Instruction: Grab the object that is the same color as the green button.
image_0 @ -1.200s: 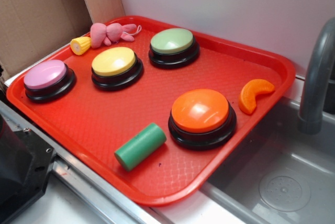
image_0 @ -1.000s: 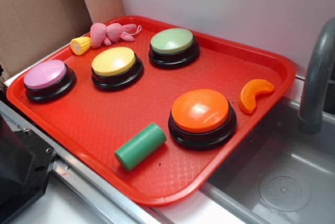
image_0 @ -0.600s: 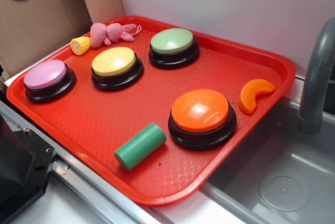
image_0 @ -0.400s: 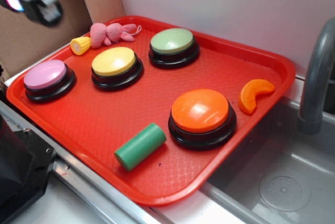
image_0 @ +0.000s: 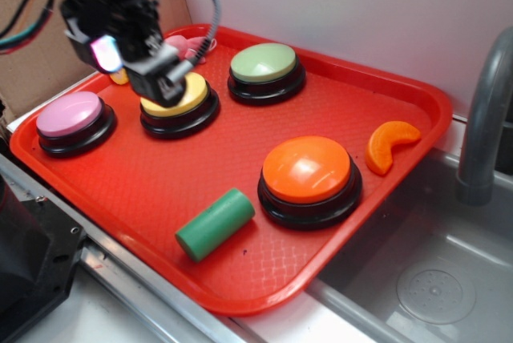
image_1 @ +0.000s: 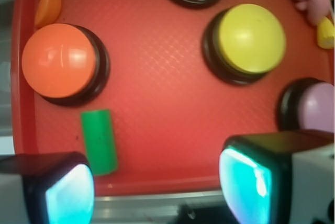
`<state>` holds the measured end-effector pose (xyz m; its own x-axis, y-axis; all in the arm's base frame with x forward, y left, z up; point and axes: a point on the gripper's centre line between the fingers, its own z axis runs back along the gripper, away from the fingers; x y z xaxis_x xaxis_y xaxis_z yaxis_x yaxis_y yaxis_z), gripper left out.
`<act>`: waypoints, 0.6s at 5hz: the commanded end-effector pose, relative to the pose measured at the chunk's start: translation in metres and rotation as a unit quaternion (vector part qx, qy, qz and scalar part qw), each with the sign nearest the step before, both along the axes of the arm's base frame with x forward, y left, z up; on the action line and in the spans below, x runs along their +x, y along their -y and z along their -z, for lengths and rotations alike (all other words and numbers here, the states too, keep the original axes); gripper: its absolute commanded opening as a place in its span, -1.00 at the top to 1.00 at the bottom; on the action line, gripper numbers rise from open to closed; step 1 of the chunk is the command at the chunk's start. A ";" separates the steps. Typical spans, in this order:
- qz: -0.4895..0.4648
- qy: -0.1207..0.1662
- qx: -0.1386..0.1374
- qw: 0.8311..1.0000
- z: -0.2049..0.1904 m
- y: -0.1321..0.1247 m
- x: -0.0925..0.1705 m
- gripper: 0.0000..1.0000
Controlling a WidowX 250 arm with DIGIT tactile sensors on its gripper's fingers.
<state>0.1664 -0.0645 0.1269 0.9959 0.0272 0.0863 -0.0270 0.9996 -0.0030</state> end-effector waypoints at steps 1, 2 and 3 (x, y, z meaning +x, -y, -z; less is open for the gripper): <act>0.024 0.003 -0.016 1.000 0.044 0.027 0.008 -1.00; 0.038 -0.010 0.003 0.999 0.072 0.039 0.009 -1.00; 0.056 -0.009 -0.019 0.998 0.090 0.051 0.007 -1.00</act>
